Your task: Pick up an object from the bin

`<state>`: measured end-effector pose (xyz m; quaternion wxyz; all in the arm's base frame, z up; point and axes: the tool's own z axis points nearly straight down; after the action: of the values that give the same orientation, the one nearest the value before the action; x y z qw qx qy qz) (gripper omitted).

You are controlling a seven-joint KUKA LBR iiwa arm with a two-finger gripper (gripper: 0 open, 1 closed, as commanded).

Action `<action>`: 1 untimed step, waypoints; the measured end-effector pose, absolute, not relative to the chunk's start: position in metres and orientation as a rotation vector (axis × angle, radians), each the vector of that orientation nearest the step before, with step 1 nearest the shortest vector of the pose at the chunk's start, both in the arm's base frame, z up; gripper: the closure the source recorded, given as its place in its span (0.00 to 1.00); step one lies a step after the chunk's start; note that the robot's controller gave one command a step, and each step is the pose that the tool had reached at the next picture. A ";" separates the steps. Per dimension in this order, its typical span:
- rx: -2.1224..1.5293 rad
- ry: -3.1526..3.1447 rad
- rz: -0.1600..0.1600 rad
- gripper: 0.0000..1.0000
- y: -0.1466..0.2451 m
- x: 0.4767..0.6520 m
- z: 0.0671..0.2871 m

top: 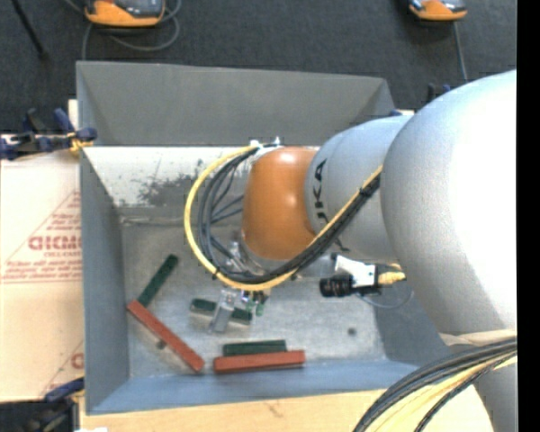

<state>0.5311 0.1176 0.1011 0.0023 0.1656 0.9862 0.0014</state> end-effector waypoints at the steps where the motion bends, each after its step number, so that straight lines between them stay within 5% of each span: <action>1: 0.672 3.071 0.000 0.00 0.112 0.520 0.100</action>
Offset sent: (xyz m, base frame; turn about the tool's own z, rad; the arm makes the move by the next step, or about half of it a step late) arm -0.0118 -0.0043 -0.0011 0.1022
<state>0.5197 0.1122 0.0999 -0.0012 0.2137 0.9769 0.0000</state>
